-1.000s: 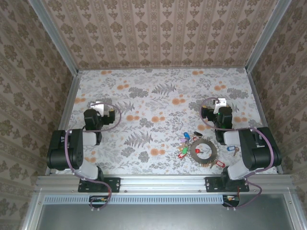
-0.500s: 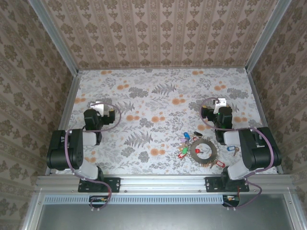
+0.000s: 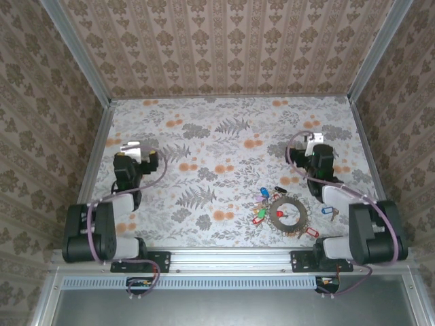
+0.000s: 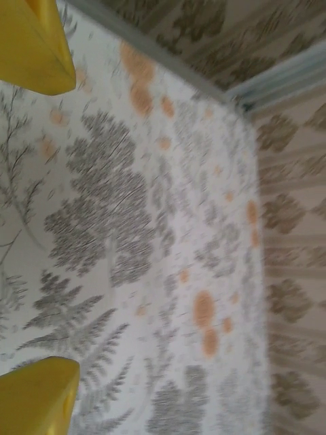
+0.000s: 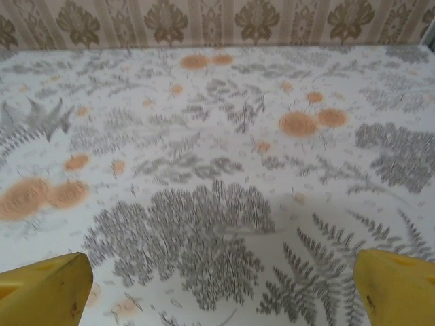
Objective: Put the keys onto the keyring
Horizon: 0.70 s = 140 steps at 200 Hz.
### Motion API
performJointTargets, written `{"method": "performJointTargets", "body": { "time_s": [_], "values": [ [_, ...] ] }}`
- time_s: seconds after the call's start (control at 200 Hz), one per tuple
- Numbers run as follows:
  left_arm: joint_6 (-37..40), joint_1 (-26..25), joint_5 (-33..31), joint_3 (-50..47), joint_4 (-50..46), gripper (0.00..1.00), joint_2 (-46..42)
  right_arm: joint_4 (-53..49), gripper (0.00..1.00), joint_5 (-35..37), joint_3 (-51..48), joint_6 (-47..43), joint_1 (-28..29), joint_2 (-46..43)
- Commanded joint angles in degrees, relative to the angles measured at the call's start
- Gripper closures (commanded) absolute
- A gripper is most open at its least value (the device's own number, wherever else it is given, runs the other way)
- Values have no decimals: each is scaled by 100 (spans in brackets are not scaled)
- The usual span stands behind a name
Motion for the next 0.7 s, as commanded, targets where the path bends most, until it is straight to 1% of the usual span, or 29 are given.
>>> {"method": "performJointTargets", "body": {
  "time_s": [0.0, 0.04, 0.095, 0.175, 0.22, 0.245, 0.315, 0.37, 0.415, 0.45, 0.525, 0.63, 0.695],
  "values": [
    [-772, 48, -574, 140, -1122, 0, -905, -2866, 0, 534, 935, 1125, 20, -357],
    [-1108, 50, -745, 277, -1690, 0, -1300, -3729, 0, 708, 1259, 1676, -1, -381],
    [-1662, 57, -1018, 509, -2523, 0, -1725, -4684, 0, 292, 1643, 1803, -61, -377],
    [-2482, 68, -1176, 856, -3802, 0, -2222, -5266, 1, -288, 1706, 1899, -74, -473],
    [-2742, 90, -1024, 950, -4249, 0, -2427, -5441, 3, -572, 1608, 2050, -77, -620],
    [-2859, 102, -821, 983, -4409, 0, -2517, -5494, 4, -701, 1537, 2154, -73, -714],
    [-2991, 116, 41, 986, -4582, 0, -2704, -5501, 8, -1205, 1312, 2415, -69, -964],
    [-3331, 101, 698, 895, -4500, 0, -2774, -5467, 11, -1649, 1131, 2572, -68, -1114],
    [-3685, 31, 1083, 778, -4337, 0, -2776, -5509, 13, -1856, 1028, 2728, -60, -1171],
    [-3907, -66, 1267, 721, -4253, 0, -2744, -5509, 16, -2035, 966, 2796, -52, -1185],
    [-3947, -501, 1312, 784, -4453, 0, -2673, -5762, 22, -2254, 903, 2912, 12, -1174],
    [-3654, -1151, 925, 929, -4861, 0, -2618, -5988, 24, -2121, 825, 3123, 223, -1242],
    [-3526, -1475, 864, 1021, -5015, 0, -2473, -6058, 25, -2105, 747, 3184, 371, -1264]
  ]
}}
